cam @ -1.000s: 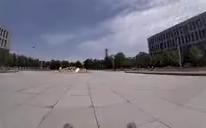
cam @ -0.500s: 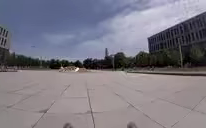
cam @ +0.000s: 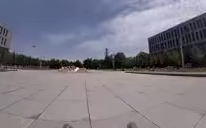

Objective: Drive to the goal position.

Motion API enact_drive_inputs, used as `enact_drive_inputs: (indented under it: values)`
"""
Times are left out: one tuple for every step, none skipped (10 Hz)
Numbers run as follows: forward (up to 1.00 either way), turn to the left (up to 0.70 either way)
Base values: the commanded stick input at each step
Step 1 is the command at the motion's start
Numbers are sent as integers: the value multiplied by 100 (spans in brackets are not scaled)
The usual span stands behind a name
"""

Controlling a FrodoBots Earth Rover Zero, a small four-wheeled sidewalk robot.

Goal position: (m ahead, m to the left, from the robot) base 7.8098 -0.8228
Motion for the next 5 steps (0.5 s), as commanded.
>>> enact_drive_inputs:
  values:
    - [45, 0]
    - [45, 0]
    - [45, 0]
    - [45, 0]
    - [45, 0]
